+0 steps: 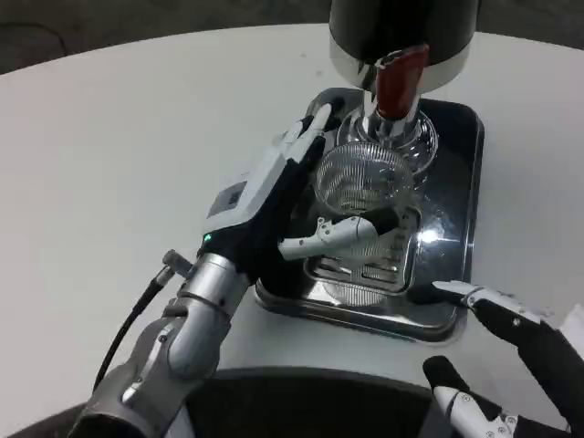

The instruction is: Grasp the cup under the faucet to collect the drink, then remove the cup.

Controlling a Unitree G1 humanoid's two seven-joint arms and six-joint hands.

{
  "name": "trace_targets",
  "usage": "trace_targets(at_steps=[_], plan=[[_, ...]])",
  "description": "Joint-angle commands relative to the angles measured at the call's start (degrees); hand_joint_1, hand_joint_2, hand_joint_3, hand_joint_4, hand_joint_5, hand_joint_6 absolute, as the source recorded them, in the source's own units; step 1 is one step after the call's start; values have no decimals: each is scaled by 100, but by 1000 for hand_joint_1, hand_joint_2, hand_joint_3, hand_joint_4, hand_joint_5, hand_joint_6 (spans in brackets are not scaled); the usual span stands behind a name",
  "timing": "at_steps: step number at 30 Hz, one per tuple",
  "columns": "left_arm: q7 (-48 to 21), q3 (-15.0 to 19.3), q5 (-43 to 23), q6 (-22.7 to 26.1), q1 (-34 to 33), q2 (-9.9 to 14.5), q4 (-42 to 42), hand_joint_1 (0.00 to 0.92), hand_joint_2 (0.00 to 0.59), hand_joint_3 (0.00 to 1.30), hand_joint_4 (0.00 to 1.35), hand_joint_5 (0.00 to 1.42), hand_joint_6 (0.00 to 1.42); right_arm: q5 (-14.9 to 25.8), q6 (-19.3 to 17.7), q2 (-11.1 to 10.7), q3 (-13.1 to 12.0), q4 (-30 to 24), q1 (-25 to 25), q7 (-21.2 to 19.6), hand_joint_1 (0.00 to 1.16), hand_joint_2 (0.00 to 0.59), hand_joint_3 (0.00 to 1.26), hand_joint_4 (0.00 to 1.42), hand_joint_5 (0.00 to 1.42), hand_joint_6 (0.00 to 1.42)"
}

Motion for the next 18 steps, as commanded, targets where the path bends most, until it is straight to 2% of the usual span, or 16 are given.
trace_targets(at_steps=[1, 8, 13, 18], plan=[[-261, 94, -171, 68, 141, 121, -334, 99, 0, 0, 0, 0, 0, 37, -66, 20, 21, 28, 26, -33, 587, 490, 289, 184, 133, 64], [-543, 229, -284, 235, 477, 294, -1056, 91, 0, 0, 0, 0, 0, 35, -79, 21, 19, 26, 41, -43, 588, 490, 290, 184, 133, 64], [-549, 479, -341, 459, 885, 447, -1670, 76, 0, 0, 0, 0, 0, 31, -92, 28, 18, 19, 68, -63, 588, 490, 290, 184, 133, 64], [-545, 754, -547, 556, 1128, 486, -2051, 56, 0, 0, 0, 0, 0, 25, -92, 28, 25, 23, 64, -69, 588, 490, 290, 184, 133, 64]])
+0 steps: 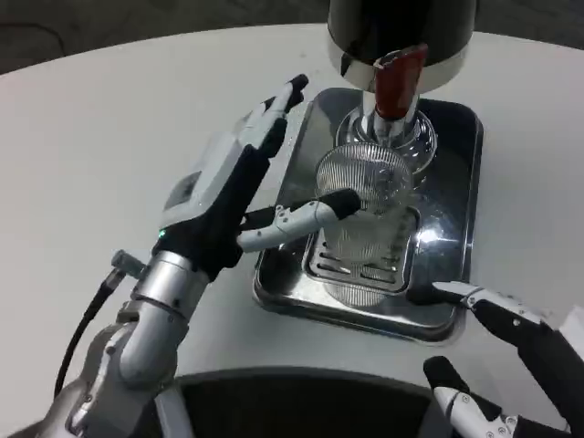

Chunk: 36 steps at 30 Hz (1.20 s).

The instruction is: Grasp the cup under the faucet to collect the drink, then remove the cup.

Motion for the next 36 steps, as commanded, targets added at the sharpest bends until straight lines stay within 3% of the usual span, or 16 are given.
trace_targets(at_steps=[1, 5, 9, 13, 17, 23, 36], plan=[[-29, 328, -328, 62, 306, 28, -401, 52, 0, 0, 0, 0, 0, 22, -85, 26, 17, 15, 40, -48, 588, 490, 290, 184, 133, 64], [-204, 681, -1066, 4, 395, -137, -714, 3, 28, 72, 11, 58, 84, 21, -70, 23, 27, 33, 12, -45, 588, 490, 290, 184, 133, 64], [-682, 928, -1950, 164, 352, -276, -1036, 0, 37, 186, 121, 169, 183, 10, -61, 26, 59, 61, -20, -49, 588, 490, 290, 184, 133, 64], [-1398, 1174, -3011, 699, 302, -310, -1511, 0, 40, 299, 203, 258, 254, 5, -49, 26, 73, 87, -56, -58, 588, 490, 290, 184, 133, 64], [-1966, 1294, -3635, 1227, 254, -272, -1861, 0, 43, 430, 264, 320, 292, 12, -50, 22, 70, 110, -68, -55, 588, 490, 290, 184, 133, 64], [-2972, 1391, -4709, 2311, 53, -236, -2115, 0, 47, 357, 263, 330, 295, 5, -53, 29, 96, 130, -88, -60, 588, 490, 290, 184, 133, 64], [-3674, 1275, -4974, 3147, -341, -309, -2487, 0, 58, 189, 156, 262, 252, 2, -68, 30, 132, 128, -74, -78, 589, 490, 290, 184, 133, 64]])
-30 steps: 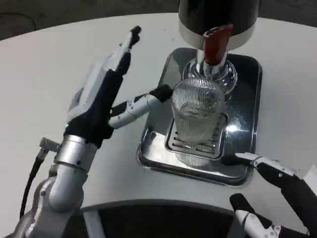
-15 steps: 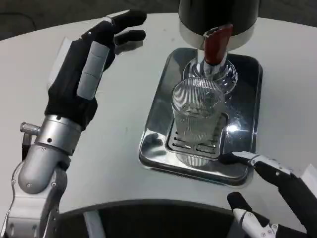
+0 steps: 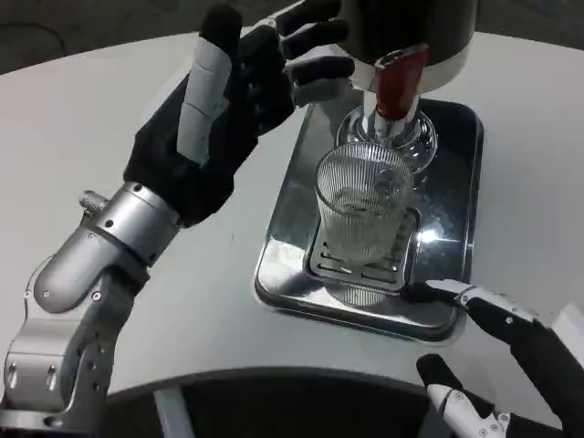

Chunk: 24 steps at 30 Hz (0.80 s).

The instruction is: Grasp the cup under the faucet to collect the drink, then remove the cup.

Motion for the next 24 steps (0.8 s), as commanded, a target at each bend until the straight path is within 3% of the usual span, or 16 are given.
trace_targets(at_steps=[1, 13, 24], plan=[[-185, -75, -118, 266, -125, -32, -209, 0, 58, 186, 155, 262, 251, 8, -66, 30, 22, 31, 51, -52, 589, 490, 290, 184, 133, 65], [-244, -126, -174, 696, -315, -162, -653, 0, 62, 157, 154, 251, 248, 38, -113, 36, -8, -2, 141, -84, 591, 490, 290, 193, 133, 65], [-409, -316, 124, 569, -633, -158, -347, 0, 64, 177, 154, 250, 230, 71, -140, 27, -46, -34, 174, -87, 591, 490, 290, 193, 133, 65]])
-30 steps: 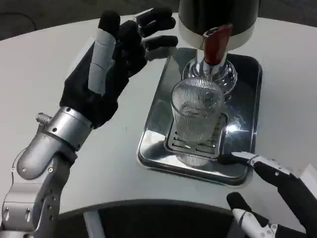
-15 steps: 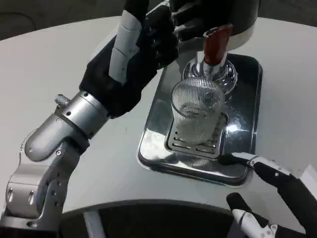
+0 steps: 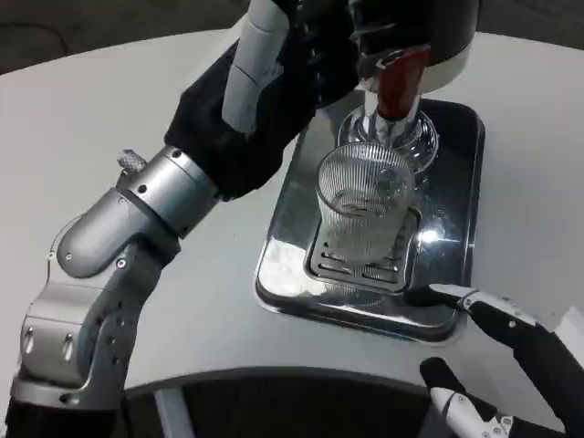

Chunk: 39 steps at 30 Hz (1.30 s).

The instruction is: Grasp the cup under the faucet to collect the drink, then remove the cup.

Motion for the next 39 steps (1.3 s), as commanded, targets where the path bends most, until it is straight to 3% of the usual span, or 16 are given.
trace_targets(at_steps=[1, 10, 20, 39], plan=[[-166, -151, 180, -86, -185, -1, 252, 0, 64, 182, 154, 250, 229, 62, -139, 26, -24, -33, 87, -58, 591, 490, 290, 193, 133, 65], [-356, -306, 389, -212, -321, -15, 507, 0, 65, 210, 144, 249, 227, 68, -147, 30, -27, -45, 99, -75, 591, 490, 290, 193, 133, 65], [-548, -395, 641, -467, -333, 140, 503, 0, 65, 216, 126, 217, 180, 59, -153, 34, 13, -41, 93, -91, 591, 490, 290, 193, 133, 65], [-374, -364, 926, -898, -486, -51, 510, 0, 72, 216, 122, 200, 144, 74, -176, 32, -12, -71, 155, -104, 580, 501, 290, 194, 133, 65]])
